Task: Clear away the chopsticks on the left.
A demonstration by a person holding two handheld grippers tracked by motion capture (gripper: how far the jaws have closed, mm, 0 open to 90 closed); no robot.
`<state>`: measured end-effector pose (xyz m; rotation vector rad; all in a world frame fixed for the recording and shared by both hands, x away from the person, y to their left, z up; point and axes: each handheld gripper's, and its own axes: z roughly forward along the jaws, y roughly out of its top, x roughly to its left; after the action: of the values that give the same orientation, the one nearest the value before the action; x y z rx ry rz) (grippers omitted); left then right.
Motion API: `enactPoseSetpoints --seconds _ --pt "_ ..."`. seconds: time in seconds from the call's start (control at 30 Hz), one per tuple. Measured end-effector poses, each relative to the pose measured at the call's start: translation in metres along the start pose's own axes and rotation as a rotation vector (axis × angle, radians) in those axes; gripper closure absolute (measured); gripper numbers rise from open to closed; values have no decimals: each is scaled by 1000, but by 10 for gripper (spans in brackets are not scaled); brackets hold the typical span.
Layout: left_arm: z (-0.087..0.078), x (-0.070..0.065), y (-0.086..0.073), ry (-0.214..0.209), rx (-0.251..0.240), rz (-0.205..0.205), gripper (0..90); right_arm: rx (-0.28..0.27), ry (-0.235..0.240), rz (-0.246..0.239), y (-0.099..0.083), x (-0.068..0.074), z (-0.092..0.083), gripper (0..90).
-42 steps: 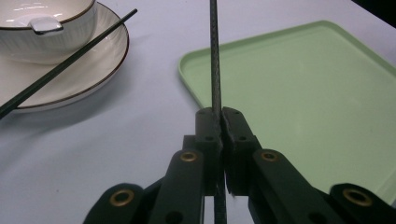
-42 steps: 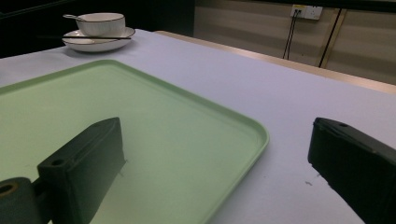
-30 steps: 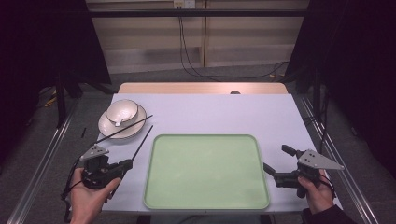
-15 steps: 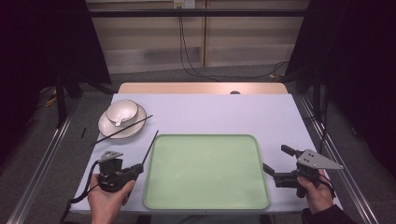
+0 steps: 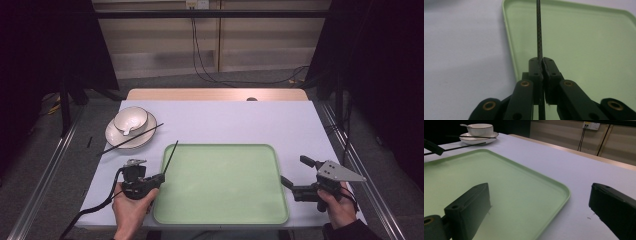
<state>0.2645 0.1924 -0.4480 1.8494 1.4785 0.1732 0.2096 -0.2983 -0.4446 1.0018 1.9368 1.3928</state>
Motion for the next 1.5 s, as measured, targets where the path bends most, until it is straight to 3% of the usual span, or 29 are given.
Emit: enactPoseSetpoints --seconds 0.2,0.3,0.47,0.67,0.87,1.07,1.1,1.17,1.27,1.33,1.37,1.43,1.5 --pt "18 -2 1 9 37 -4 862 3 -2 3 0 1 0 32" --pt "20 -4 2 8 31 -8 861 3 -1 1 0 1 0 33" --pt "28 -6 -1 10 60 13 861 4 3 0 0 1 1 33" --pt "28 -5 -2 16 57 44 854 4 6 0 0 1 1 33" --pt "28 -6 -2 12 50 47 845 5 8 0 0 1 1 33" --pt "28 -4 -1 -3 56 55 818 6 9 0 0 1 1 32" --pt "27 -4 -1 -1 53 61 780 5 9 0 0 1 1 32" --pt "24 -3 0 -3 11 73 773 6 11 2 0 2 0 32" --pt "15 -3 5 -19 -74 135 718 5 11 2 0 1 0 32" --pt "9 -1 6 -32 -106 178 629 2 11 3 0 1 0 32" --pt "9 -1 6 -32 -106 178 599 1 10 0 0 1 0 32" --pt "4 -1 6 -71 -139 190 584 1 10 0 0 1 0 32" --pt "-3 -1 8 -87 -172 225 528 0 10 -3 0 1 0 32"
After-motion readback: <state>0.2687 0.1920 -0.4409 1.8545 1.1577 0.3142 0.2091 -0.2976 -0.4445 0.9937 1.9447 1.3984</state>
